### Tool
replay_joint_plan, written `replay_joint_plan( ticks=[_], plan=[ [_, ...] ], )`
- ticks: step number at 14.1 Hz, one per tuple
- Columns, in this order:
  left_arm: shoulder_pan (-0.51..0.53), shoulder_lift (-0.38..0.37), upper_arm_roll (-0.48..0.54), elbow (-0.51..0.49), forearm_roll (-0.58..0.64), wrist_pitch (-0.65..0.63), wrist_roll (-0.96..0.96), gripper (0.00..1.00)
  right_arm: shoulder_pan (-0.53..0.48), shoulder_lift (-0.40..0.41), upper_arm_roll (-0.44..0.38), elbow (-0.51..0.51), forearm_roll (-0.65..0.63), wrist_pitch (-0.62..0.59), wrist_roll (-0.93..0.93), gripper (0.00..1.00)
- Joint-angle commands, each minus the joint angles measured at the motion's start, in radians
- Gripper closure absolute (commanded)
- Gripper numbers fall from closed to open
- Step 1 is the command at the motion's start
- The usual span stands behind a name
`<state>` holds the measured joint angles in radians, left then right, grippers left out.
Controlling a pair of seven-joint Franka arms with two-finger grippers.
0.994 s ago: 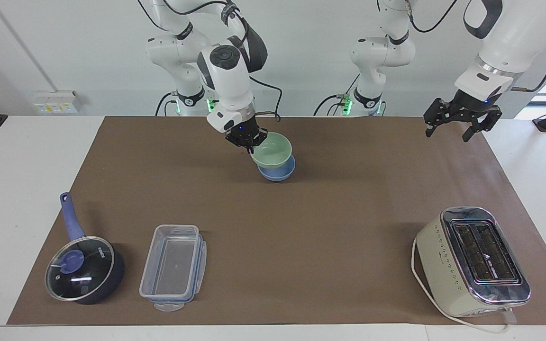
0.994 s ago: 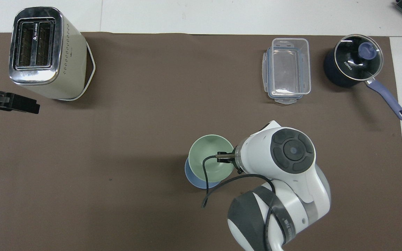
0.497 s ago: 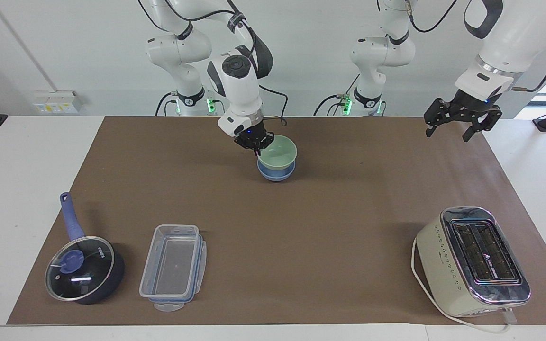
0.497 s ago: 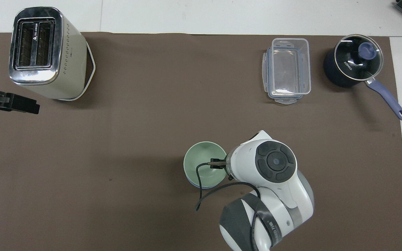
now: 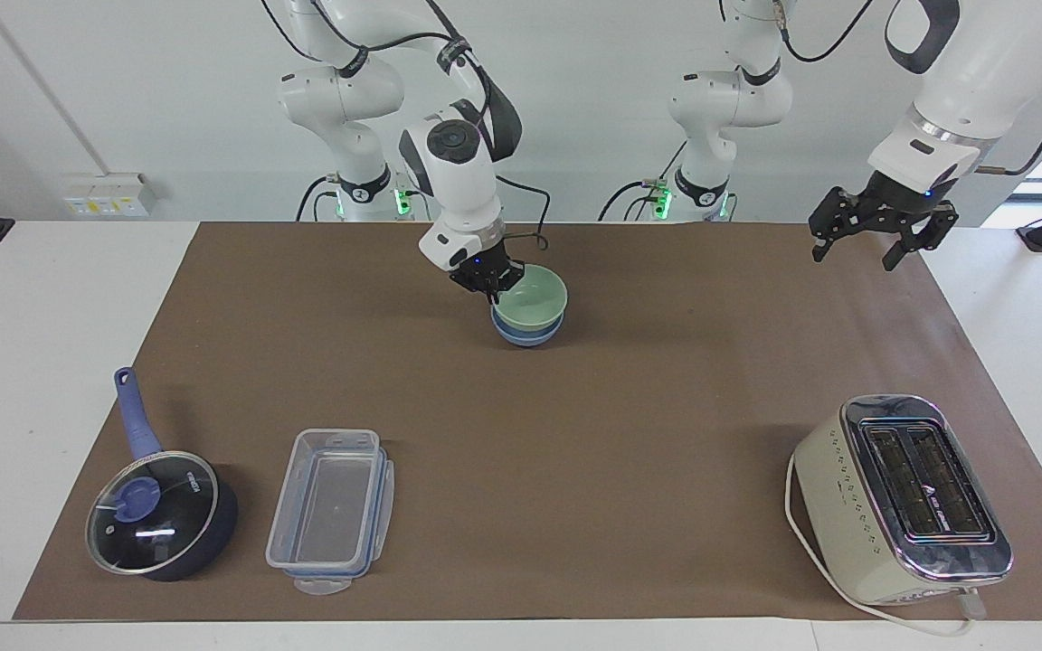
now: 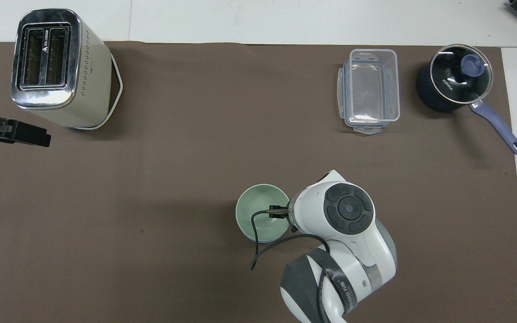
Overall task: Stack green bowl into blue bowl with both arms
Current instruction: 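Lower the green bowl into the blue bowl with the right gripper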
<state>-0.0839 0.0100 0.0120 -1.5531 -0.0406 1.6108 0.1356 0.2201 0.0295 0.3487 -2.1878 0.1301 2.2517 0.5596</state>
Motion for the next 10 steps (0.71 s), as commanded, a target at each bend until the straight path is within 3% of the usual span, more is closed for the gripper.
replay_joint_plan(
  ticks=[1, 10],
  plan=[
    [0.013, 0.001, -0.009, 0.015, 0.018, -0.023, 0.006, 0.00, 0.010, 0.004, -0.002, -0.020, 0.017, 0.034, -0.009, 1.00],
    [0.013, -0.001, -0.009, 0.016, 0.019, -0.025, 0.006, 0.00, 0.018, 0.007, -0.002, -0.020, 0.017, 0.034, -0.017, 1.00]
  ],
)
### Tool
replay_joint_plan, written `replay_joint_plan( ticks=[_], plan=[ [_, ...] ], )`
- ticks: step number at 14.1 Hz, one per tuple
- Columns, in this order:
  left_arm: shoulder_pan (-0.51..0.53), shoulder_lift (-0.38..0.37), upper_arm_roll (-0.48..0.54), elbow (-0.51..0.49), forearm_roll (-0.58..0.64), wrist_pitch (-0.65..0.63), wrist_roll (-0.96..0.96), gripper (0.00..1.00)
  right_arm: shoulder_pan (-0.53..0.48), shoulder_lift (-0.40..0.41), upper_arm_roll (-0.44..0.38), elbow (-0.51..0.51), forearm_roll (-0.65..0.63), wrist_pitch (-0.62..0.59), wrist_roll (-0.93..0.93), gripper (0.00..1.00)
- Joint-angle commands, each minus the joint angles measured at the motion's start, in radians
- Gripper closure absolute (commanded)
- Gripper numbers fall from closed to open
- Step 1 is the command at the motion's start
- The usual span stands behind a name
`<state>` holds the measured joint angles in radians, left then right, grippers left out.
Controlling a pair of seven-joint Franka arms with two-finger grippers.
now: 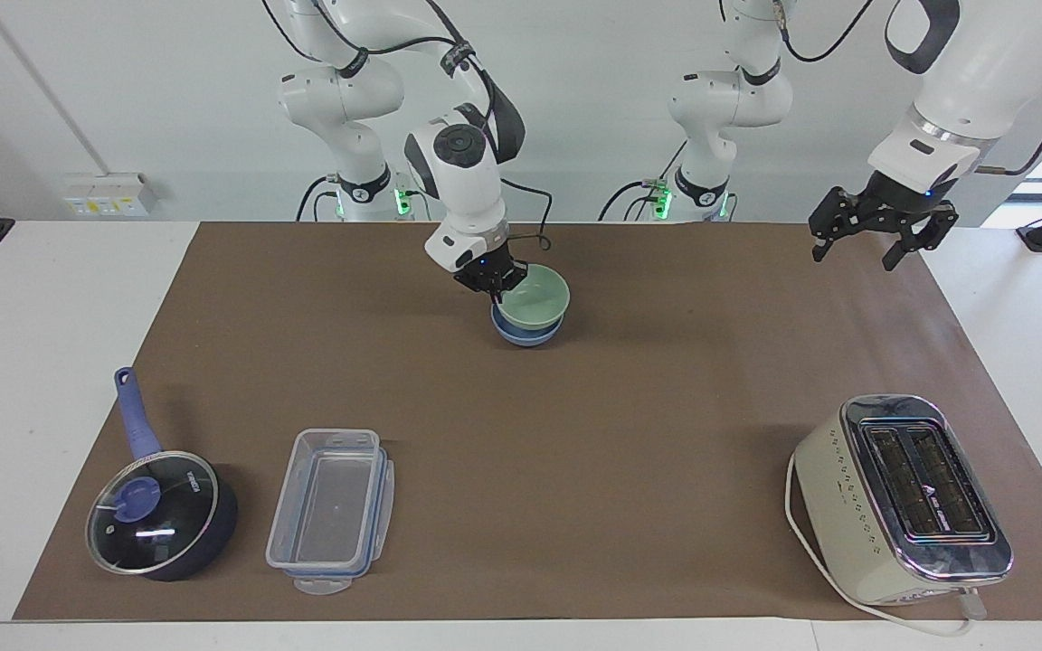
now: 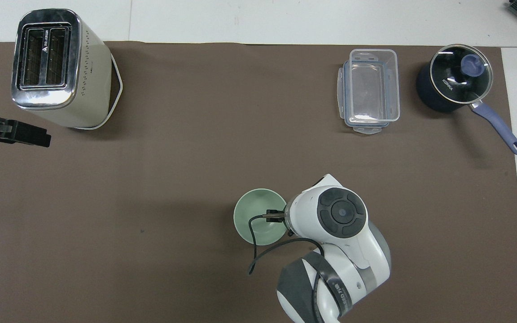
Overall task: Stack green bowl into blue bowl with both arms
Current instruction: 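Lower the green bowl into the blue bowl with the right gripper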
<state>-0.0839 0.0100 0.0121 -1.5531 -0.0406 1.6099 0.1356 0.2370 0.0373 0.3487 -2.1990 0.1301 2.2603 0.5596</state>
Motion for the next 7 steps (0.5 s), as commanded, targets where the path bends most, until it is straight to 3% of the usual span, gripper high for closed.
replay_joint_plan(
  ticks=[1, 7],
  plan=[
    [0.013, -0.001, -0.009, 0.016, 0.019, -0.024, 0.006, 0.00, -0.001, 0.001, -0.002, -0.008, 0.017, 0.025, -0.026, 1.00],
    [0.013, 0.001, -0.009, 0.015, 0.018, -0.024, 0.006, 0.00, -0.004, 0.001, -0.004, -0.008, 0.017, 0.027, -0.038, 0.96]
  ],
)
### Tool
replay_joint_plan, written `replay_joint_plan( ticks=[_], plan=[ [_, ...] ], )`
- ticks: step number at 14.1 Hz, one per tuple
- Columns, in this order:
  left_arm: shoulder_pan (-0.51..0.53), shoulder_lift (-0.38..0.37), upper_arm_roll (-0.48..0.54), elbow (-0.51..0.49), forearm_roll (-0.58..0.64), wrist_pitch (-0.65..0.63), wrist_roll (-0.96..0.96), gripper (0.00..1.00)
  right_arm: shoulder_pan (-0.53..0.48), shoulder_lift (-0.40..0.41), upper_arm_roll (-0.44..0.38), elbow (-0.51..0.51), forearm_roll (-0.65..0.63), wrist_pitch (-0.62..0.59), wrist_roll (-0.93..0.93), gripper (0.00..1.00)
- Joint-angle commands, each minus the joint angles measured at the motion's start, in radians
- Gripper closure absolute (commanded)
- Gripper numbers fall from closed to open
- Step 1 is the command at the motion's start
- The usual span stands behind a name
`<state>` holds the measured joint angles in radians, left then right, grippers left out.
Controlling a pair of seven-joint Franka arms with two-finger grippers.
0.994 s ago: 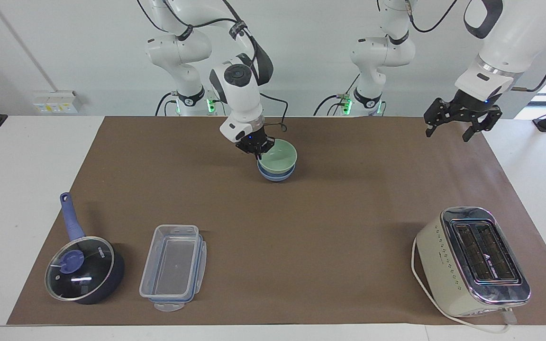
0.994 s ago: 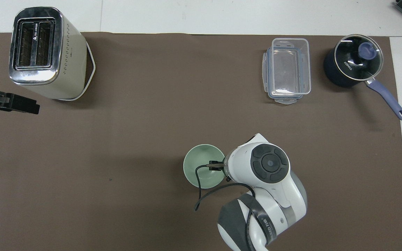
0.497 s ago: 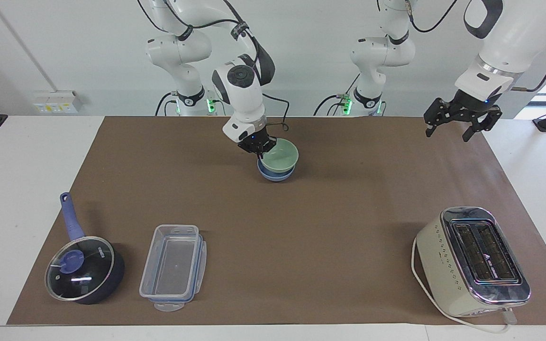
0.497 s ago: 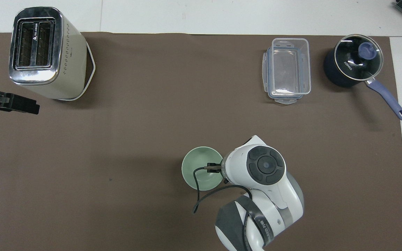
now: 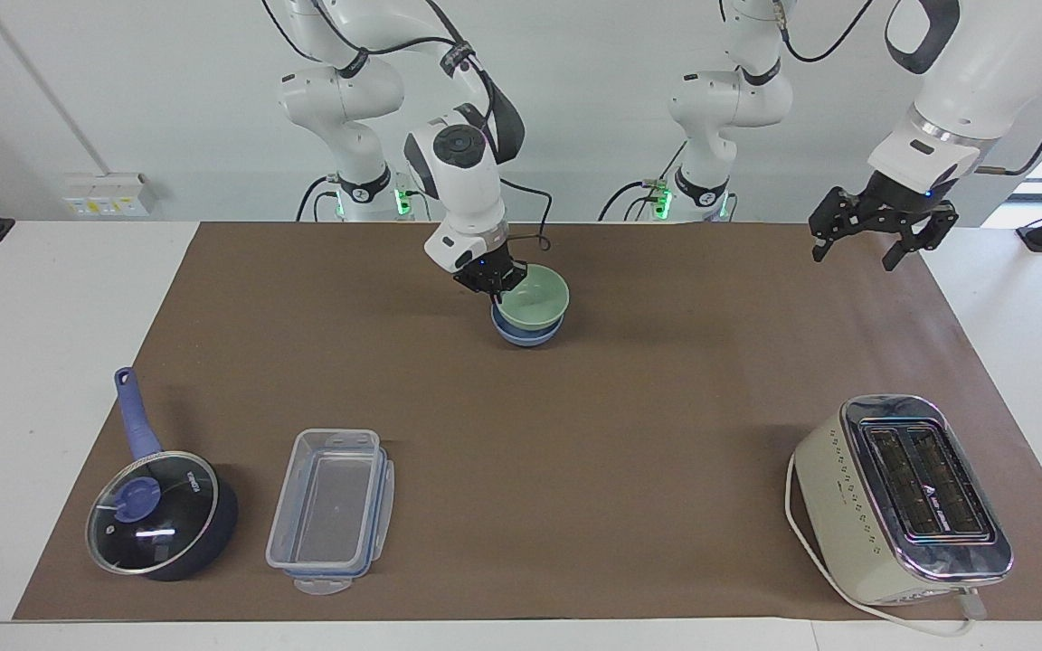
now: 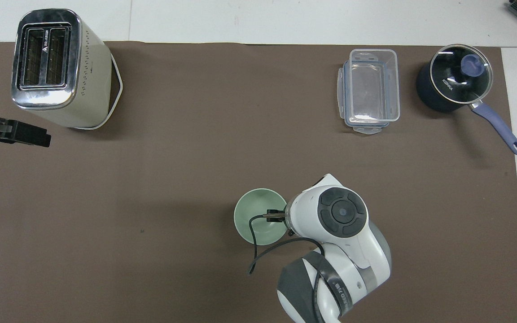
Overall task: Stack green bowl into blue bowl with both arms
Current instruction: 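Lower the green bowl into the blue bowl with the right gripper, then open the right gripper to release the green bowl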
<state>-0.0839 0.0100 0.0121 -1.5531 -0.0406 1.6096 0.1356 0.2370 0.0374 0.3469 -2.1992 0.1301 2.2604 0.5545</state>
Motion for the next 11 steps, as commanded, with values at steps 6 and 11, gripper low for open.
replay_joint_plan(
  ticks=[6, 11],
  plan=[
    [0.013, -0.001, -0.009, 0.016, 0.018, -0.023, 0.006, 0.00, -0.005, 0.012, -0.002, -0.008, 0.017, 0.027, -0.042, 0.93],
    [0.013, 0.001, -0.009, 0.015, 0.018, -0.023, 0.006, 0.00, -0.005, 0.013, -0.002, -0.008, 0.017, 0.027, -0.042, 0.91]
  ],
)
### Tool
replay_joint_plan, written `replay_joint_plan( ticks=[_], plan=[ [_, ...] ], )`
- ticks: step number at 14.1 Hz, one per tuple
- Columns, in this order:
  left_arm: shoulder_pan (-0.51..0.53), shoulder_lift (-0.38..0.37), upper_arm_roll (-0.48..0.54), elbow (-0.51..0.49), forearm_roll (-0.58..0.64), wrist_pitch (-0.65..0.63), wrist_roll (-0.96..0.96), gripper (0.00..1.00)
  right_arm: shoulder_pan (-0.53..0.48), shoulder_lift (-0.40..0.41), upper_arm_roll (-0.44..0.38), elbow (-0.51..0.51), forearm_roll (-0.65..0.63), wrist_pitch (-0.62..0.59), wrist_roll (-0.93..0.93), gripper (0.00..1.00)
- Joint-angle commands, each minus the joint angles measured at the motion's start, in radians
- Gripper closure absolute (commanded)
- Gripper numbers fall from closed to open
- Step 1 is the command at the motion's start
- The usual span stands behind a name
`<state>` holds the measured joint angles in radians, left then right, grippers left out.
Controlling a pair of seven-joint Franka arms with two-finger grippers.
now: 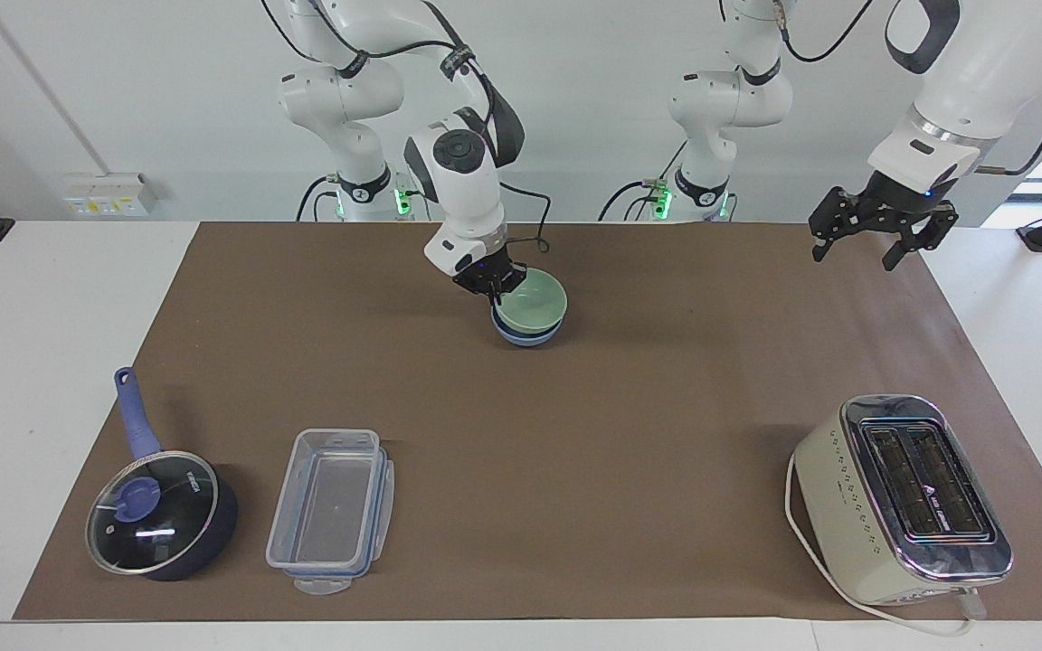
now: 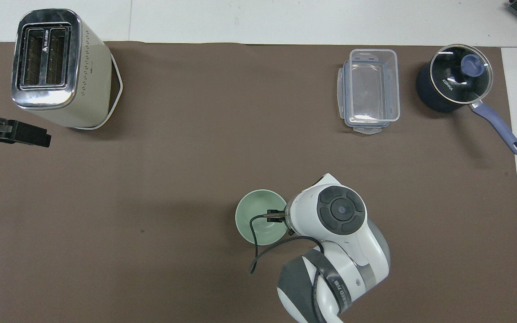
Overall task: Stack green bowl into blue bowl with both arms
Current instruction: 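Open the right gripper to release the green bowl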
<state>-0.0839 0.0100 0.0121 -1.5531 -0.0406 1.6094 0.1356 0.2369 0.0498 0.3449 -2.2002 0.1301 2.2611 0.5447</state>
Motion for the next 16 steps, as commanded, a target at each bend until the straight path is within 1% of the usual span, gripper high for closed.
replay_joint_plan(
  ticks=[1, 4, 7, 9, 10, 11, 12, 13, 16],
  plan=[
    [0.013, 0.001, -0.009, 0.016, 0.018, -0.022, 0.006, 0.00, -0.005, 0.001, 0.000, -0.007, 0.017, 0.026, -0.032, 0.90],
    [0.013, -0.001, -0.009, 0.015, 0.019, -0.023, 0.006, 0.00, -0.005, 0.001, 0.000, -0.007, 0.017, 0.026, -0.032, 0.84],
    [0.013, -0.001, -0.009, 0.016, 0.019, -0.022, 0.006, 0.00, -0.005, 0.001, 0.000, -0.006, 0.017, 0.026, -0.032, 0.82],
    [0.013, -0.001, -0.009, 0.015, 0.018, -0.023, 0.006, 0.00, -0.005, 0.001, 0.000, -0.003, 0.016, 0.026, -0.034, 0.78],
    [0.013, 0.001, -0.009, 0.015, 0.018, -0.022, 0.006, 0.00, -0.005, 0.004, -0.001, 0.002, 0.013, 0.026, -0.032, 0.71],
    [0.013, -0.001, -0.009, 0.015, 0.019, -0.022, 0.006, 0.00, -0.005, 0.013, -0.001, 0.013, 0.002, 0.026, -0.031, 0.57],
    [0.013, -0.001, -0.009, 0.016, 0.018, -0.023, 0.006, 0.00, -0.010, 0.019, -0.003, 0.026, -0.003, 0.026, -0.031, 0.33],
    [0.013, -0.001, -0.009, 0.015, 0.019, -0.023, 0.006, 0.00, -0.014, 0.019, -0.006, 0.037, -0.004, 0.026, -0.031, 0.00],
    [0.013, -0.001, -0.009, 0.015, 0.019, -0.020, 0.006, 0.00, -0.060, 0.010, -0.009, 0.077, -0.006, 0.018, -0.032, 0.00]
  ],
)
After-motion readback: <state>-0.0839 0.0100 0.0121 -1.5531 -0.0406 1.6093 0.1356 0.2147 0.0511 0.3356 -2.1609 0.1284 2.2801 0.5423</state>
